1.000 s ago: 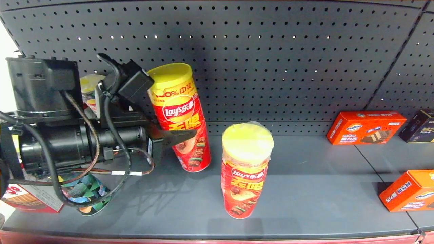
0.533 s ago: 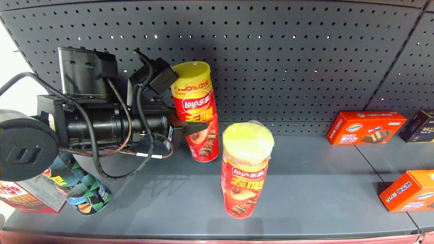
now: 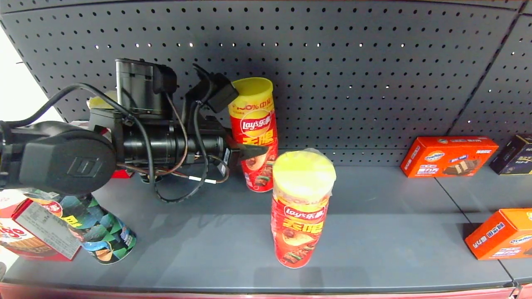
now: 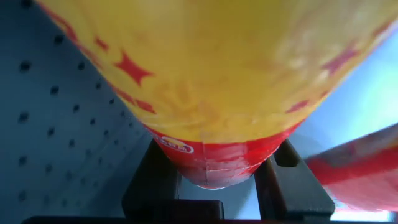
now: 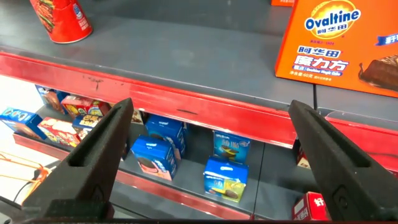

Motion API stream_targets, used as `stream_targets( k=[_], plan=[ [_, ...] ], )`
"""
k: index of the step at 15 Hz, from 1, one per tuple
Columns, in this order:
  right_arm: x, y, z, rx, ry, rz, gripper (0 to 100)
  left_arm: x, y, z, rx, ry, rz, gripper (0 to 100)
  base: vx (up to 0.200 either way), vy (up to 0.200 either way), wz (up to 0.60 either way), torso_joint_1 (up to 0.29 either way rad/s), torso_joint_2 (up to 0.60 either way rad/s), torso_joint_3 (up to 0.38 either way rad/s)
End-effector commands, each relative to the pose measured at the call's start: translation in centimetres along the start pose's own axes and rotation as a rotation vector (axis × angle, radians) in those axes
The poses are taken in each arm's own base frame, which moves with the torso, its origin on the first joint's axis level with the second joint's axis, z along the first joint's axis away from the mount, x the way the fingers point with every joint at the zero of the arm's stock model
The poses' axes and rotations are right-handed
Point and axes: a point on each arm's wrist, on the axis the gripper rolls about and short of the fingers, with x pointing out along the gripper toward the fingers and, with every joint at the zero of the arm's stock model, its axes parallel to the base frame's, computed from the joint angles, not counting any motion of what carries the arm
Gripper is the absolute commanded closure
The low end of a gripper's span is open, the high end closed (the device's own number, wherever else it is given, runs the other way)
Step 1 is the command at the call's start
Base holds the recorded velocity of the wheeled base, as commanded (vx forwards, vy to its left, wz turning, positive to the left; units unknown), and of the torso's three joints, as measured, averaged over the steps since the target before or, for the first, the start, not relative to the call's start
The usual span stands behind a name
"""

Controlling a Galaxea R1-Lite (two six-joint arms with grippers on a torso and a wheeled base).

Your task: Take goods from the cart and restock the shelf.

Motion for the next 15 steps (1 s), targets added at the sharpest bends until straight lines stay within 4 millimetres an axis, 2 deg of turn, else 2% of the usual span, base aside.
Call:
stream_targets(
  k=[1, 10, 15],
  plan=[
    [0.0, 0.0, 0.0, 0.000, 0.001, 0.001, 0, 2.0, 0.8, -0.7, 0.029, 0.016, -0.008, 100, 0.000, 0.000, 0.00, 0.000, 0.00, 0.000],
    [0.0, 0.0, 0.0, 0.000, 0.001, 0.001, 0, 5.7, 2.2, -1.8, 0.052, 0.054, -0.028, 100, 0.000, 0.000, 0.00, 0.000, 0.00, 0.000],
    [0.0, 0.0, 0.0, 0.000, 0.001, 0.001, 0, 6.8, 2.1, -1.9, 0.054, 0.053, -0.043, 100, 0.000, 0.000, 0.00, 0.000, 0.00, 0.000]
  ],
)
